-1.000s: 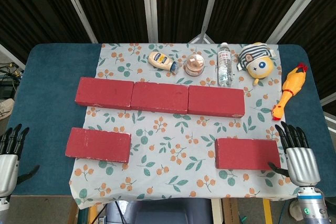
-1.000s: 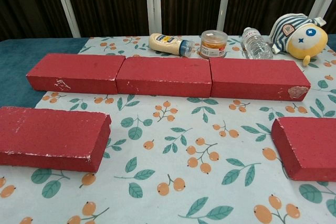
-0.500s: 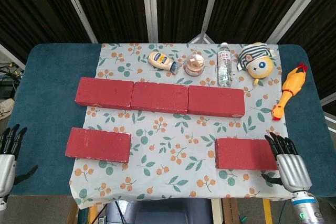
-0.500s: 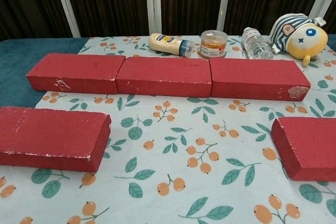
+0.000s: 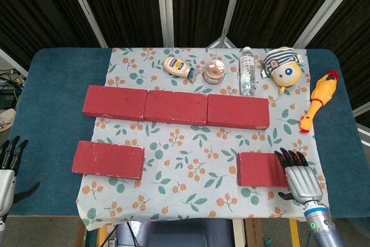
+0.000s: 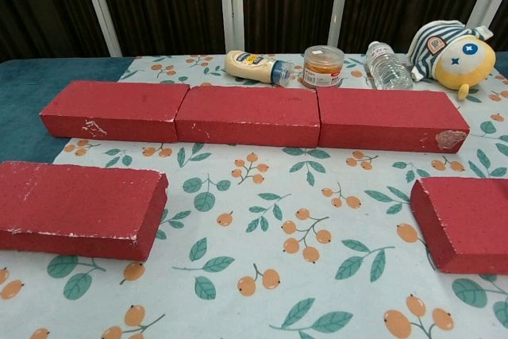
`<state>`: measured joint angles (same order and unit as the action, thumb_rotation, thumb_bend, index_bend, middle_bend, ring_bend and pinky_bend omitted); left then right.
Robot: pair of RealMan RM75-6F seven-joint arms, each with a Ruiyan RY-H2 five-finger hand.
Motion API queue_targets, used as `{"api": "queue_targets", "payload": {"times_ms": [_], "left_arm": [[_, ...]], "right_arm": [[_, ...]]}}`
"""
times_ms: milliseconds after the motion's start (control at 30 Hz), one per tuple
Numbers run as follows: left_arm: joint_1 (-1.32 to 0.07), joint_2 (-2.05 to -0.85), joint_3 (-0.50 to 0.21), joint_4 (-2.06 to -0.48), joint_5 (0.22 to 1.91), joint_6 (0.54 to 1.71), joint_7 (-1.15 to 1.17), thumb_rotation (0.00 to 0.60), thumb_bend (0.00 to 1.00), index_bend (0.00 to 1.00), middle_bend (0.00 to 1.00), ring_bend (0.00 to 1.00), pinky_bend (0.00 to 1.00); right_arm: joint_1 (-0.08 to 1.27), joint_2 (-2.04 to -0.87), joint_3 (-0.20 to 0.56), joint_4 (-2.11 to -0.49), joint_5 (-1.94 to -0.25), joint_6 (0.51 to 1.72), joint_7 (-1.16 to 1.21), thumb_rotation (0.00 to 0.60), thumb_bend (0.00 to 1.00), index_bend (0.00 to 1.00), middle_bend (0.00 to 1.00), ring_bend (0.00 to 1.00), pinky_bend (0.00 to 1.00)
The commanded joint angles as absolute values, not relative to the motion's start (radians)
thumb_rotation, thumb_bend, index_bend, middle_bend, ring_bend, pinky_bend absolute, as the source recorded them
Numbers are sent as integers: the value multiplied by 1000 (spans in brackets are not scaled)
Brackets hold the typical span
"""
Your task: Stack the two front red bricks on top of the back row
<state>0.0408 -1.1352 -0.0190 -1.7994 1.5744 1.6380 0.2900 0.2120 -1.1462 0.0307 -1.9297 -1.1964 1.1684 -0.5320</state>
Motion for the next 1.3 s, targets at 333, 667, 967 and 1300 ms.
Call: {"api": "queue_targets", "payload": {"times_ms": [333,667,967,1300], "left_arm": [[44,-1136,-22,-1806,1569,1643,299,600,0,10,0,0,123],[41,-1141,-24,-1806,1564,1636,313,600,0,10,0,0,124],[41,-1144,-28,-1808,1556,1635,322,600,0,10,0,0,125],[40,-1144,-30,-1808,1553,1634,322,600,0,10,0,0,126]], "right_arm": [[311,-1208,69,-1916,-993,1105,-671,600,111,0,0,0,0],[356,-1240,69,-1885,-915,1092,-706,600,110,0,0,0,0],[395,-1264,63,-1869,-856,1103,-759,600,109,0,93,17,0],[422,-1276,45,-1870,-824,1123,-801,600,109,45,256,183,0]]}}
